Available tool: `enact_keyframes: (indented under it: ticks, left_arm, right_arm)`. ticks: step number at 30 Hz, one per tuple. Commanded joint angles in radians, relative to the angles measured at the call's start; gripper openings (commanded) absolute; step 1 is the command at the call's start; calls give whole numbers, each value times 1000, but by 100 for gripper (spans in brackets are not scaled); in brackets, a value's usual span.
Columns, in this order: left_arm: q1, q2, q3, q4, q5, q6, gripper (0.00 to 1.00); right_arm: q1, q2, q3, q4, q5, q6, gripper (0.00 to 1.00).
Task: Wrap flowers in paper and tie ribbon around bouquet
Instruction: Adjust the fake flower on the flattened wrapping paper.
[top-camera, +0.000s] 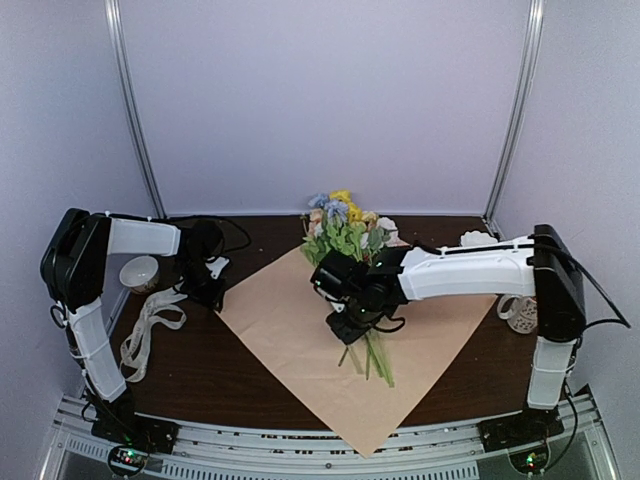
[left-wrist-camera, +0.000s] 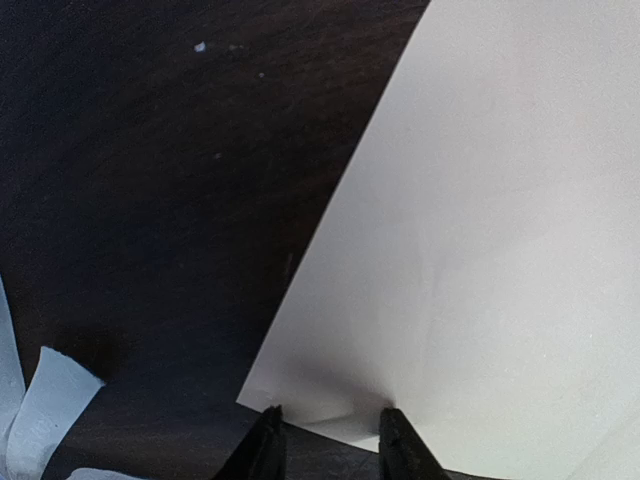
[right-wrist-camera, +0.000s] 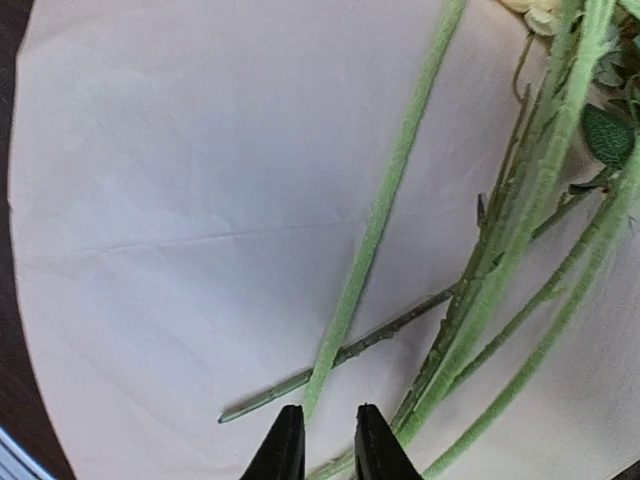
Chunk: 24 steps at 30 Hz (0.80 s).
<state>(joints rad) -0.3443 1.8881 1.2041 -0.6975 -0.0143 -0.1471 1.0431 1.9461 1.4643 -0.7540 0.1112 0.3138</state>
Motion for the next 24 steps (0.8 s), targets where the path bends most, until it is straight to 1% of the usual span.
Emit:
enact_keyframes:
  ticks: [1,4,7,11,13,16,20,24]
  left_arm:
    - [-3,-41,-11,22,-4,6,35]
    - [-4,-64,-16,24,-6,4,36]
    - [-3,-67,-18,24,-9,6,36]
    - [-3,-62,-21,22,-10,4,36]
    - [-3,-60,-19,21,-3,3,36]
    - [-3,-60,-17,22,-1,4,36]
    - [-3,-61,-21,22,3,4,36]
    - [-3,-71,-29,24,3,3,36]
  right_arm:
    - [-19,-180,-89,66,43,116,20]
    - [-56,-256,-189,54,117,223,21]
    - [-93,-289,-294,45,140,296,22]
    - [-100,-277,-376,17,159,350,22]
    - [-90,-256,-411,30,150,368,22]
    - [-55,-227,-427,73,116,373,22]
    - [-8,-187,-386,86,101,379,22]
    - [13,-172,-353,105,76,378,22]
